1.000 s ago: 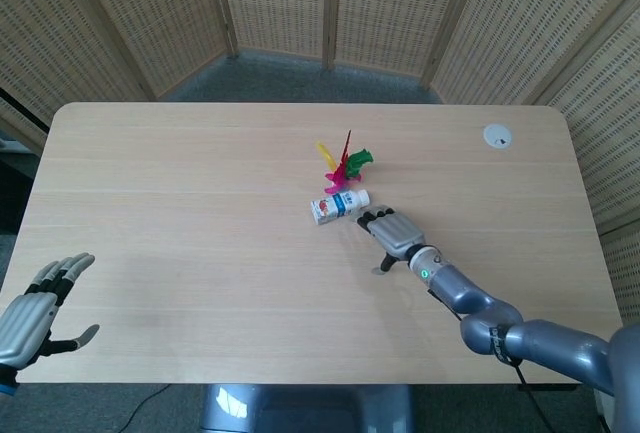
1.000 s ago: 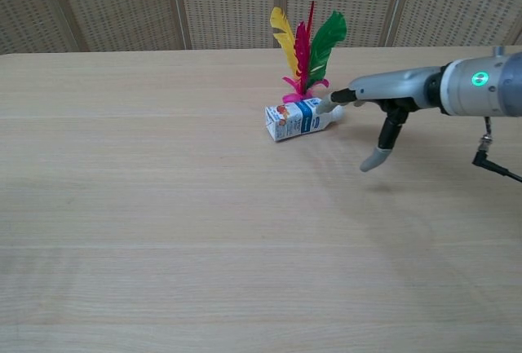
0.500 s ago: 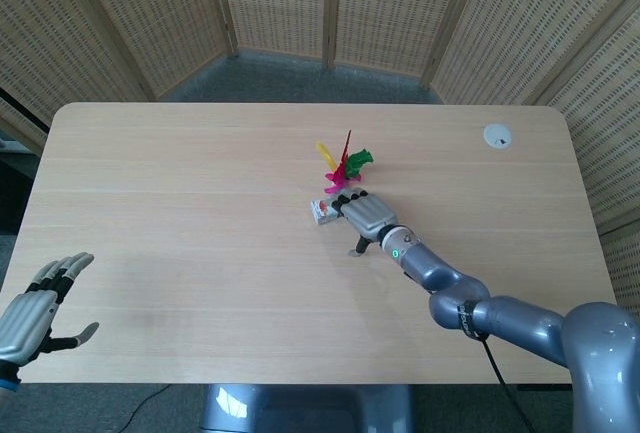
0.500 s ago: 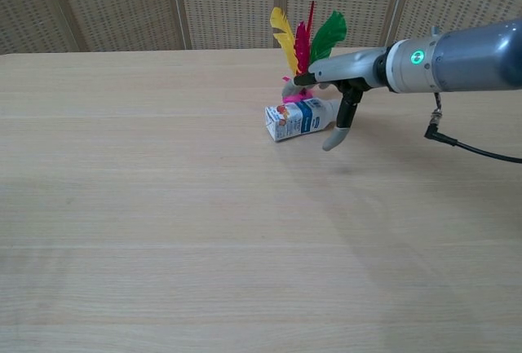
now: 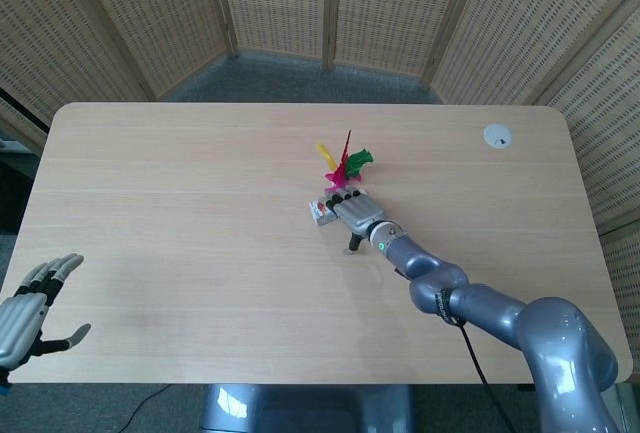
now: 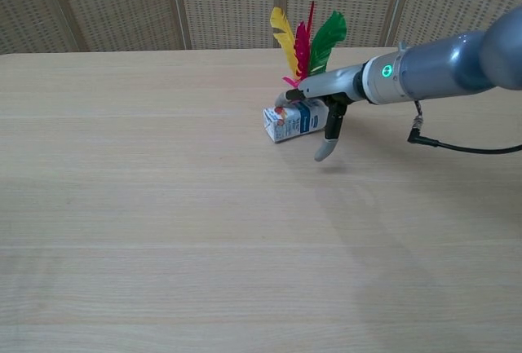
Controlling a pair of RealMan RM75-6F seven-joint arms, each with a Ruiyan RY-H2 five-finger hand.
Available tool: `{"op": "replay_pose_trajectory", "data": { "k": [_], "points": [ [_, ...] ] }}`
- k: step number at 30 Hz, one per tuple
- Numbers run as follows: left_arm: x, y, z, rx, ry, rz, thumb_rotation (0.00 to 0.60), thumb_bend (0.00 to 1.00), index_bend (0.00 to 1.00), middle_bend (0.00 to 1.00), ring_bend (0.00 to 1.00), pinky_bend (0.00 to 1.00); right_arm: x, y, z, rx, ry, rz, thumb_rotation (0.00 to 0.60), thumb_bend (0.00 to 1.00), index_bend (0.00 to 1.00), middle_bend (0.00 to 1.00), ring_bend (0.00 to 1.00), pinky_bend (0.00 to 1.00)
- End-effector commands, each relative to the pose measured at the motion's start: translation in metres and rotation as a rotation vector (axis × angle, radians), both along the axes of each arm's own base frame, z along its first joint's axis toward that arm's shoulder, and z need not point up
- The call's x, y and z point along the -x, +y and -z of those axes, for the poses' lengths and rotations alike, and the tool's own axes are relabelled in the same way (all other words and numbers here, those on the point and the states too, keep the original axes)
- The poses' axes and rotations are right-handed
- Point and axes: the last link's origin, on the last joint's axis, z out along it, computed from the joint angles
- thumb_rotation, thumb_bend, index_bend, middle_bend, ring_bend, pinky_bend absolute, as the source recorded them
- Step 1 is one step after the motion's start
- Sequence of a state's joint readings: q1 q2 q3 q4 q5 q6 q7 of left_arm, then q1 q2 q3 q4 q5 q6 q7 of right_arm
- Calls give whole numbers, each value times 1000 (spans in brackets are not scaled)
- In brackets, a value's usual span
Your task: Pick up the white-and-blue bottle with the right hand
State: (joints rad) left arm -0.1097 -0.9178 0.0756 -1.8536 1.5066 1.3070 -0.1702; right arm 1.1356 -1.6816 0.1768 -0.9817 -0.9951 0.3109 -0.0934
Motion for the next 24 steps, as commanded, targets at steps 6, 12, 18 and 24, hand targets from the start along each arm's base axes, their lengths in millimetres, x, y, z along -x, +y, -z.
{"op": "replay_pose_trajectory", "data": {
  "k": [6,12,18,24],
  "points": [
    [-3,4,3,10,-11,30,600,317,0,0,0,0,26,23,-27,-1,42,-10,600,163,0,0,0,0],
    [-2,8,8,32,-18,39,600,318,0,0,0,0,49,56,-59,40,59,23,600,164,0,0,0,0],
    [-8,11,14,46,-36,71,600,319,0,0,0,0,69,88,-86,76,97,85,600,165,0,0,0,0],
    [-10,9,14,41,-45,78,600,318,0,0,0,0,51,75,-86,133,61,51,600,163,0,0,0,0]
  ]
}}
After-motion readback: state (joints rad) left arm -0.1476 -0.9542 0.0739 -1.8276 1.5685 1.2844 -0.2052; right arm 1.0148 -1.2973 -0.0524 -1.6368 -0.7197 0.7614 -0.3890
